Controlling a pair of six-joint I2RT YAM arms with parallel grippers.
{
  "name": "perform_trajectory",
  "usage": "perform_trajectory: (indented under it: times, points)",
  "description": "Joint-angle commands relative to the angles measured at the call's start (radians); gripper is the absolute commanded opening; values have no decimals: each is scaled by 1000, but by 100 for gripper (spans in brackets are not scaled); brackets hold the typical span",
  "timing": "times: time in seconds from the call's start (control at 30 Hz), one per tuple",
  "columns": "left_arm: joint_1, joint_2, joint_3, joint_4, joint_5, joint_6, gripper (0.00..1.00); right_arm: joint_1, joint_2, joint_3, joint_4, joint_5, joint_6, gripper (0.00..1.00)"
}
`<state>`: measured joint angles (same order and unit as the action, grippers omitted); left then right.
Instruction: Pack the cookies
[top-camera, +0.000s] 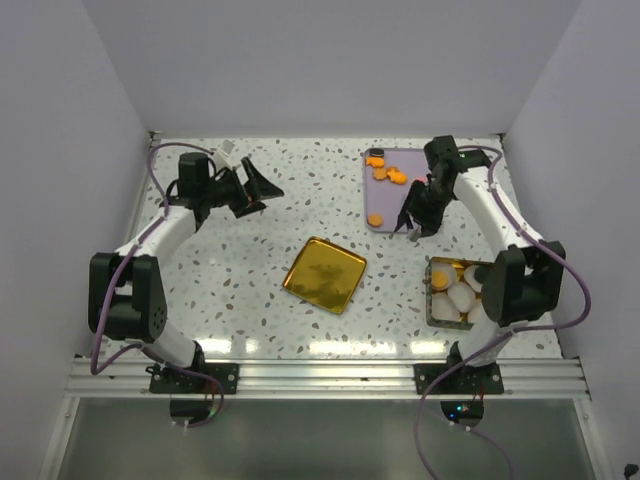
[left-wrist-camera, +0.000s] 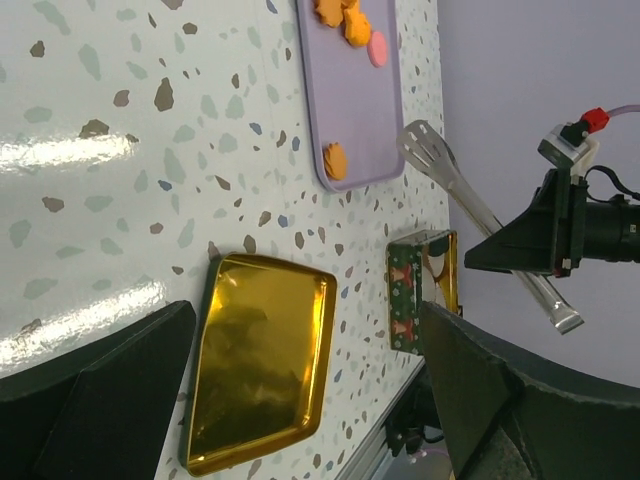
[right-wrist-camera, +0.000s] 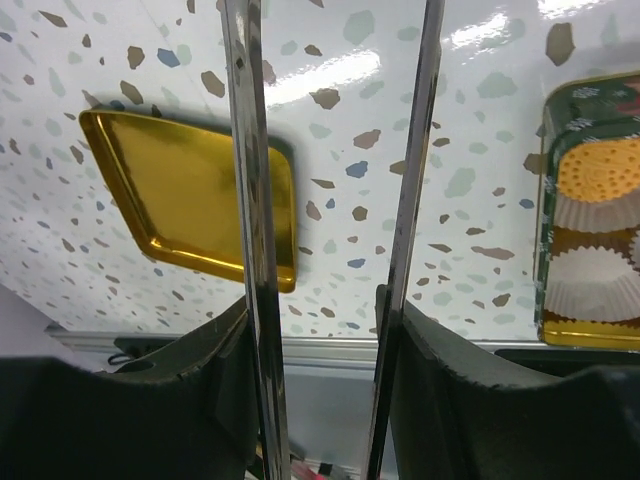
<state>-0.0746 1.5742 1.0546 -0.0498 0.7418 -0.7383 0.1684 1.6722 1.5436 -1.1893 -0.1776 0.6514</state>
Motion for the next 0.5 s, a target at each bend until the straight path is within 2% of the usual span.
perform_trajectory:
  times: [0.0, 0.47]
  points:
    - [13, -48, 33, -22, -13, 31, 100, 45, 53, 72, 31, -34, 1, 49]
    - [45, -71, 35, -48, -24, 46, 100, 111, 279, 204, 40, -89, -24, 50]
